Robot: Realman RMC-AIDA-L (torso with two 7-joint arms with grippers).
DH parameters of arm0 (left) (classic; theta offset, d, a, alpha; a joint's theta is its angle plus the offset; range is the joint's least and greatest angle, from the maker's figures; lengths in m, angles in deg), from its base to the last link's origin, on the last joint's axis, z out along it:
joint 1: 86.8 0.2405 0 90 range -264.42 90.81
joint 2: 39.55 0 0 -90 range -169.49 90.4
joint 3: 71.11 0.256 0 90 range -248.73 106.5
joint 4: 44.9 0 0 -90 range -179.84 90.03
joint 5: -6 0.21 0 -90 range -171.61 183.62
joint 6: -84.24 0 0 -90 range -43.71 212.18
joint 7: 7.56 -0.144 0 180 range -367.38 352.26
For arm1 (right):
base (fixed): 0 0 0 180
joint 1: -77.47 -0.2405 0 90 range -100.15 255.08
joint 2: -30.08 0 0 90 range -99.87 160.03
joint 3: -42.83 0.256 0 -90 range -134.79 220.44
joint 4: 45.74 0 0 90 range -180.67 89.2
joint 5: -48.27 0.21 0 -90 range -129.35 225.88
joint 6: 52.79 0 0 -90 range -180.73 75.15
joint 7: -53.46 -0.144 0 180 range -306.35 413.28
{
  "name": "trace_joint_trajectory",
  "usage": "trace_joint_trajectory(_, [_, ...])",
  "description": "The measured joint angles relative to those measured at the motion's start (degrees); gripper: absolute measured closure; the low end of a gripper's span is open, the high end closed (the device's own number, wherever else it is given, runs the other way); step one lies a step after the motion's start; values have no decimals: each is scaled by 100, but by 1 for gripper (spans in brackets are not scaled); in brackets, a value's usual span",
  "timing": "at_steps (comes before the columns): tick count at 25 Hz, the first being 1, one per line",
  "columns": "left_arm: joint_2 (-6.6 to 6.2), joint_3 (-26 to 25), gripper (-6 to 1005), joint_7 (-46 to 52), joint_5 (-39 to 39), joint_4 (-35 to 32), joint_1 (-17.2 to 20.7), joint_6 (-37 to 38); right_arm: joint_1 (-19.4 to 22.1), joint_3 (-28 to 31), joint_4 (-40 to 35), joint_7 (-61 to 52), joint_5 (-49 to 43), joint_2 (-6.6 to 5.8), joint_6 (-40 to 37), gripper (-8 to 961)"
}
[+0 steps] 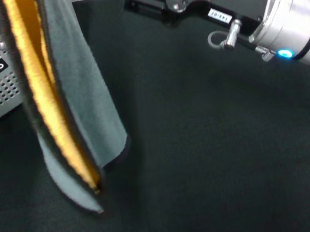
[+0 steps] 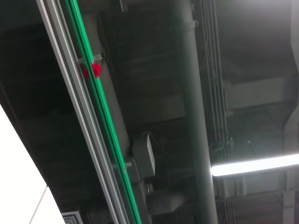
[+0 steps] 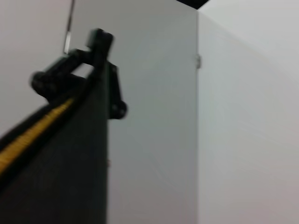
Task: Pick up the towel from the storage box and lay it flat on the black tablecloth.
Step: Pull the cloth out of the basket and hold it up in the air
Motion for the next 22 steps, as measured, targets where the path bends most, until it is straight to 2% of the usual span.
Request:
trace_joint_trajectory(8, [-1,0,970,-329,-5,3,75,-33,-7,177,-119,-810,-627,-31,-813,230])
trace_joint_trajectory(17, [6,0,970,-711,-1,141,39,-101,-17,195,-491,-1246,-1162,-23,-890,230])
trace_joint_trajectory(22, [7,70,970,-786,3,147,2,-150,-161,196,-486,-1281,-1207,6,-520,230])
